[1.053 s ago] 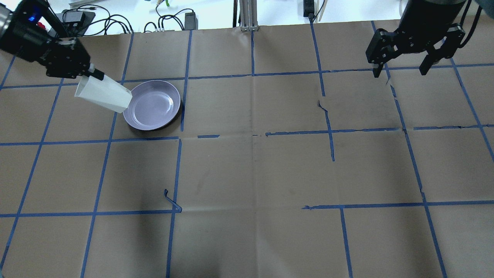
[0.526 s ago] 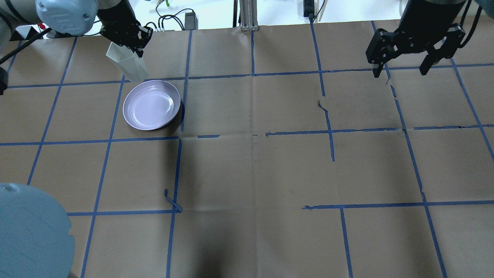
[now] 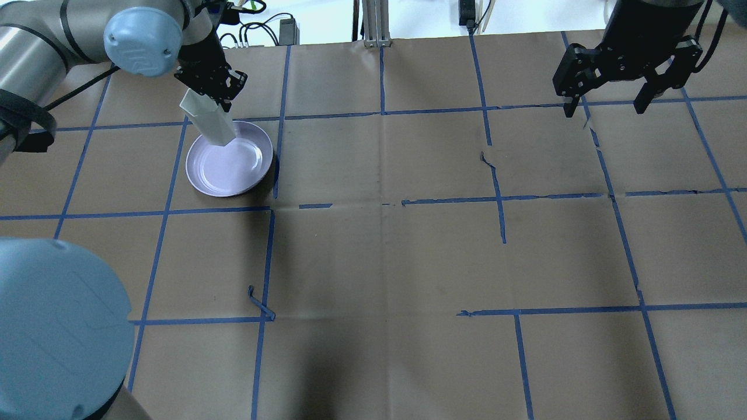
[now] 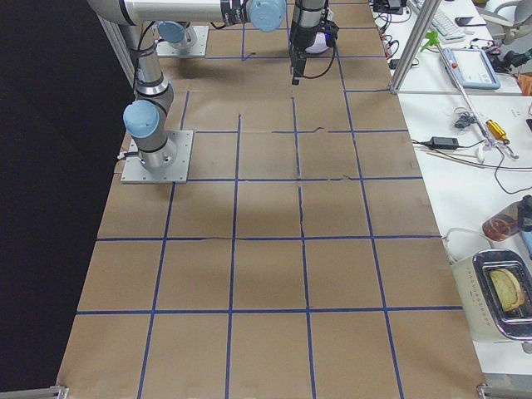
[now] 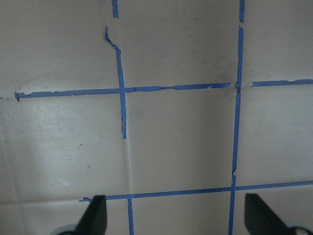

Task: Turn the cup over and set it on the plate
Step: 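Rotate the cup upright and lower it onto the plate with the left gripper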

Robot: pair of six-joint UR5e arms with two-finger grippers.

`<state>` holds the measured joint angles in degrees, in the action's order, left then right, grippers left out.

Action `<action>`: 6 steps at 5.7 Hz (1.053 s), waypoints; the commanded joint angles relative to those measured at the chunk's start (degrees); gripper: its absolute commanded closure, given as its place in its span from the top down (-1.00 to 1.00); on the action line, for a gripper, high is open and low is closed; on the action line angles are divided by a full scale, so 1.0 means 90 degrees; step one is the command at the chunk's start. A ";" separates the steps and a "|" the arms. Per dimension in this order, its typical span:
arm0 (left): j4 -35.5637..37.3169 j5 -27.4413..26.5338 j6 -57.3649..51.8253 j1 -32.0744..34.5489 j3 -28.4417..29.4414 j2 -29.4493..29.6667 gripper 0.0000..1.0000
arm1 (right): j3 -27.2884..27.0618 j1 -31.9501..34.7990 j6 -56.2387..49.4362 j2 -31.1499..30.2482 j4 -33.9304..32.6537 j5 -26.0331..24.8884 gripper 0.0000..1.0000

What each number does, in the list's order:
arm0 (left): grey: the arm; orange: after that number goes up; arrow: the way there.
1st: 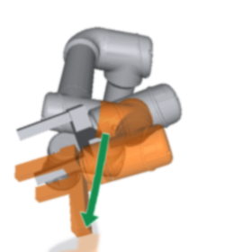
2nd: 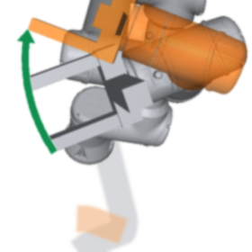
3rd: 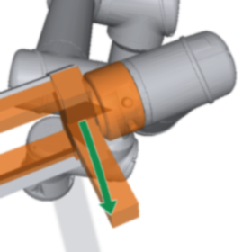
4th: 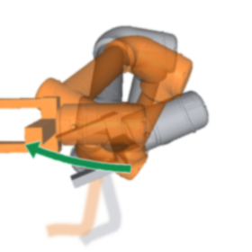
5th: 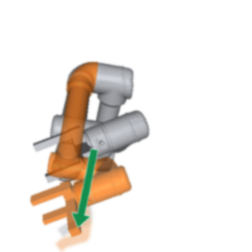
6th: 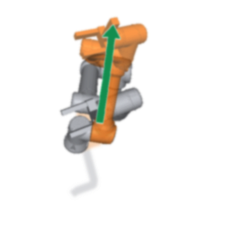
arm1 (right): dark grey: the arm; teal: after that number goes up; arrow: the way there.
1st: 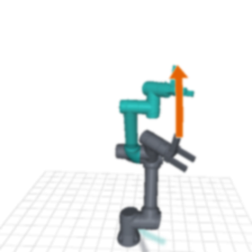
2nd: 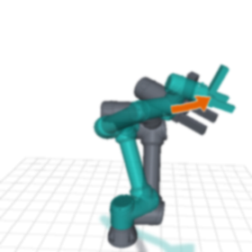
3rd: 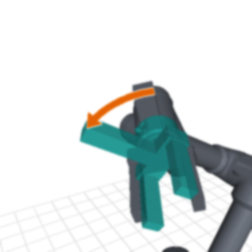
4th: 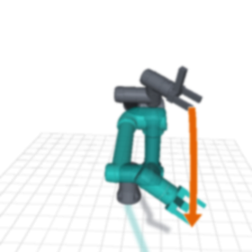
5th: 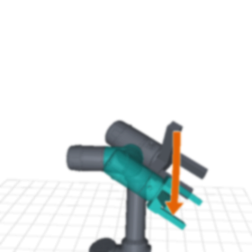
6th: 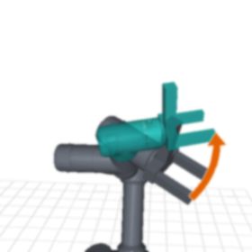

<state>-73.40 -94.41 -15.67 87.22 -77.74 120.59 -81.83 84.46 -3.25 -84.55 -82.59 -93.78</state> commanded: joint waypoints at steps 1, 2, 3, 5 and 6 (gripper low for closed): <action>0.0710 -0.0018 -0.0104 -0.0004 -0.0597 0.0087 -1.00 | 0.0000 0.0000 0.0000 0.0000 -0.0003 0.0000 1.00; 0.0763 -0.0076 -0.0085 -0.0004 -0.0668 0.0087 -0.86 | 0.0000 0.0000 0.0000 0.0000 0.0007 0.0000 1.00; 0.0754 -0.0067 -0.0075 -0.0013 -0.0620 0.0078 0.23 | -0.0010 0.0000 0.0000 0.0000 -0.0003 0.0000 1.00; 0.0395 -0.0251 -0.0075 -0.0004 -0.0493 -0.0321 0.98 | 0.0000 0.0000 0.0000 0.0000 -0.0003 0.0000 1.00; -0.0188 -0.0262 0.0022 -0.0004 -0.0493 -0.0826 0.98 | 0.0000 0.0000 0.0000 0.0000 0.0007 0.0000 1.00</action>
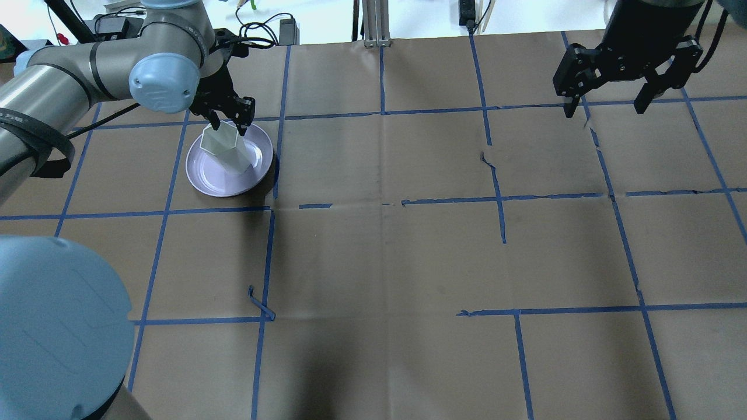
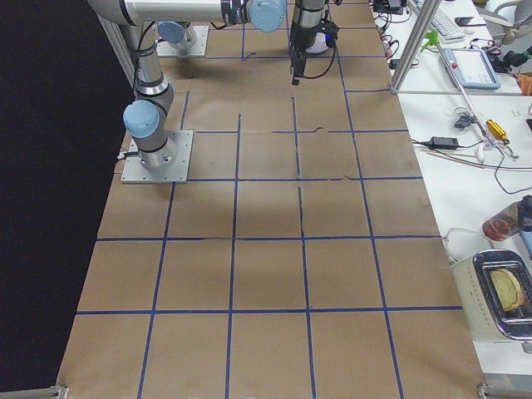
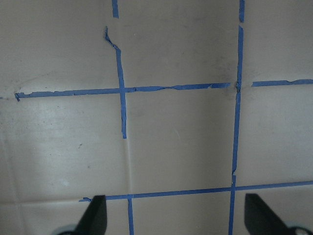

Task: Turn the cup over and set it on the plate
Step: 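Open the left gripper and raise it away from the cup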

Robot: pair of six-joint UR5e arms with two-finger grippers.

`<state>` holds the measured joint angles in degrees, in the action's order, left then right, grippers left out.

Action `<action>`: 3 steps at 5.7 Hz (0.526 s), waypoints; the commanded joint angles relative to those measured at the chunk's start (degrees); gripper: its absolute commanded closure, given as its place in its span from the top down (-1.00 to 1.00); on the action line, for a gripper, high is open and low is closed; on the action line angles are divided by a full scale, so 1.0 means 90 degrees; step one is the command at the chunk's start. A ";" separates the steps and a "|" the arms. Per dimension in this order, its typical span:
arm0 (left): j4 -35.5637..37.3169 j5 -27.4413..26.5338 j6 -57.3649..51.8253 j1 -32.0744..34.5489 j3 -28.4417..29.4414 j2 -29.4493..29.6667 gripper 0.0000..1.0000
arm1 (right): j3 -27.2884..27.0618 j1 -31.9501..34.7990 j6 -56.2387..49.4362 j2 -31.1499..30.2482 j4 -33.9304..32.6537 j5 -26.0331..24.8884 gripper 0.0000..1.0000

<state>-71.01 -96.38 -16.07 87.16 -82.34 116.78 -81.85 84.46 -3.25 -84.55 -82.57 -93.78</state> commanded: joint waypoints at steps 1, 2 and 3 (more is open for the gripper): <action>-0.1030 -0.0044 0.0540 0.0061 -0.0011 -0.0929 0.98 | 0.0003 0.0000 0.0000 0.0000 0.0005 0.0000 1.00; -0.1538 0.0015 0.1289 0.0168 -0.0021 -0.1341 0.98 | 0.0003 0.0000 0.0000 0.0000 0.0005 0.0000 1.00; -0.2152 0.0034 0.1732 0.0507 -0.0002 -0.1886 0.98 | 0.0003 0.0000 0.0000 0.0000 -0.0005 0.0000 1.00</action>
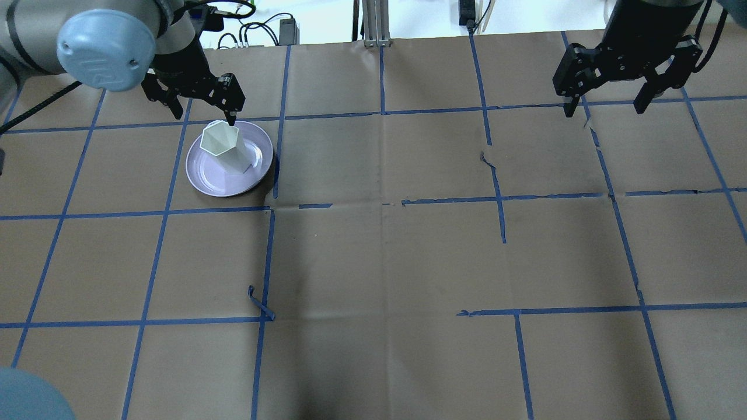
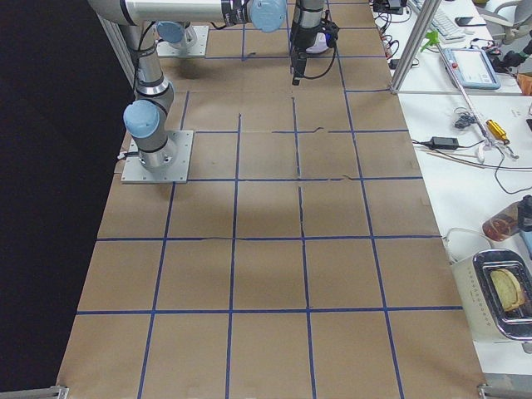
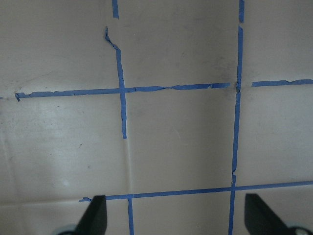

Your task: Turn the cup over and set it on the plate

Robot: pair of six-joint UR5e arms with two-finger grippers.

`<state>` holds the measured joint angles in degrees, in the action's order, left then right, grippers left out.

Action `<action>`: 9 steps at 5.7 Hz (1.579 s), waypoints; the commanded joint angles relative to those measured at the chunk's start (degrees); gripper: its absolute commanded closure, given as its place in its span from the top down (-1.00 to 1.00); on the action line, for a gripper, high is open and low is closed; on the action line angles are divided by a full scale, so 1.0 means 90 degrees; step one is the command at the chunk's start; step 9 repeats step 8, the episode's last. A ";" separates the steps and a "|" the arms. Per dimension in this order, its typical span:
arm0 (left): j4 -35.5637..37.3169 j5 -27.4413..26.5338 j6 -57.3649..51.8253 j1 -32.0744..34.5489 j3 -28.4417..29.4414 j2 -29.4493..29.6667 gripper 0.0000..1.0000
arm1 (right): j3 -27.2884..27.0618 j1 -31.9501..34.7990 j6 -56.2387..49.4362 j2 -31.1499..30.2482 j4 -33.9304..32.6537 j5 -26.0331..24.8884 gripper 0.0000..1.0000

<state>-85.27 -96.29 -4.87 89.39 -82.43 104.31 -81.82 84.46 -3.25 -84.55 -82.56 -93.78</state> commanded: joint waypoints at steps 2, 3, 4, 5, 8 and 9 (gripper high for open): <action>-0.1286 0.0646 0.0852 0.0634 -0.0078 -0.1128 0.98 | 0.0000 0.0000 0.0000 -0.0001 -0.0007 0.0000 1.00; -0.1384 0.0631 0.0776 0.0625 -0.0185 -0.1373 0.98 | 0.0000 0.0000 0.0000 -0.0001 0.0003 0.0000 1.00; -0.1395 0.0621 0.0776 0.0615 -0.0196 -0.1385 0.98 | 0.0000 0.0000 0.0000 -0.0001 0.0003 0.0000 1.00; -0.1395 0.0631 0.0776 0.0615 -0.0196 -0.1385 0.98 | 0.0000 0.0000 0.0000 -0.0001 -0.0007 0.0000 1.00; -0.1395 0.0669 0.0776 0.0576 -0.0196 -0.1375 0.98 | 0.0000 0.0000 0.0000 -0.0001 -0.0007 0.0000 1.00; -0.1395 0.0669 0.0776 0.0576 -0.0196 -0.1375 0.98 | 0.0000 0.0000 0.0000 -0.0001 -0.0007 0.0000 1.00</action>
